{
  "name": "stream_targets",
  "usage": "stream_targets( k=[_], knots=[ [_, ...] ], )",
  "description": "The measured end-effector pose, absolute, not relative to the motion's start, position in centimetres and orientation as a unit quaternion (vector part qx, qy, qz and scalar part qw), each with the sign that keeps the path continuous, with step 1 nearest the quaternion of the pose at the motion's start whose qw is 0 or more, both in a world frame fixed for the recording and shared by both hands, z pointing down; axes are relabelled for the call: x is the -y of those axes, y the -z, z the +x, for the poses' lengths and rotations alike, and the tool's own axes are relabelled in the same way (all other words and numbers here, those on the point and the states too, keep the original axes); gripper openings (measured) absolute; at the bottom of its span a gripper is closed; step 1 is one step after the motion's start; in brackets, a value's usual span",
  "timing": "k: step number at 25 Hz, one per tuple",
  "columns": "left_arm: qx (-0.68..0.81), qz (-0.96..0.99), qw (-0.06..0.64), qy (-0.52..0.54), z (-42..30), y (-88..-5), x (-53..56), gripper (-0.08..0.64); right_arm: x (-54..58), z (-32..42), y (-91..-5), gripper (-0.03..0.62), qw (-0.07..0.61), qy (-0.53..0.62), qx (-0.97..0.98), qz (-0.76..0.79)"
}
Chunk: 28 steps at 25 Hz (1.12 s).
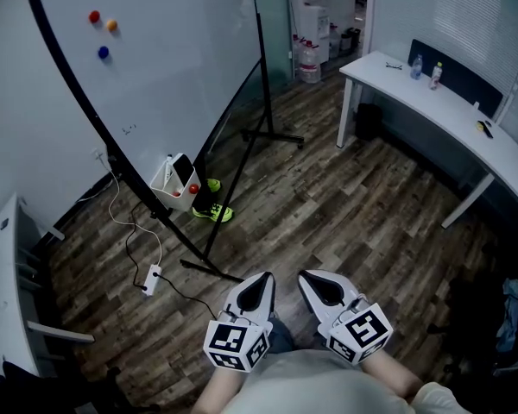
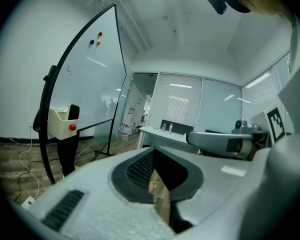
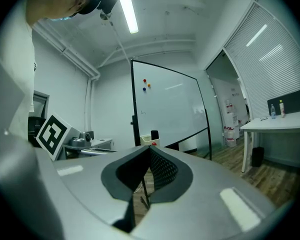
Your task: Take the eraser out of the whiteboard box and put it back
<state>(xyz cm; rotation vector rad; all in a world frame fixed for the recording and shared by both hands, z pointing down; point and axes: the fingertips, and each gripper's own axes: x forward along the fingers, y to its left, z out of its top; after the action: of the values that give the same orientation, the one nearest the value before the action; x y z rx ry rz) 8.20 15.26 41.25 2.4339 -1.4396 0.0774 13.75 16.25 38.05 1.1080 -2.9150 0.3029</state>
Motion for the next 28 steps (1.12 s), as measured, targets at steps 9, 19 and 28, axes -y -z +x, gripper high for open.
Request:
stream_targets(
  k=[9, 19, 28],
  knots=[
    [0.512, 0.844, 0.158, -0.022, 5.3, -41.1, -11.1, 0.002, -11.9, 11.7, -37.7, 0.002, 0.004, -0.101, 0.930, 0.354],
    [0.522, 0.837, 0.162, -0.020, 1.1, -40.6, -6.8, 0.002, -7.1, 8.0, -37.6, 0.002, 0.006, -0.107, 0.931, 0.349],
    [0.532, 0.831, 0.163, -0.018, -3.2, -40.8, -3.1, 0.002, -3.1, 3.9, -37.3, 0.002, 0.007, -0.100, 0.935, 0.341]
  ],
)
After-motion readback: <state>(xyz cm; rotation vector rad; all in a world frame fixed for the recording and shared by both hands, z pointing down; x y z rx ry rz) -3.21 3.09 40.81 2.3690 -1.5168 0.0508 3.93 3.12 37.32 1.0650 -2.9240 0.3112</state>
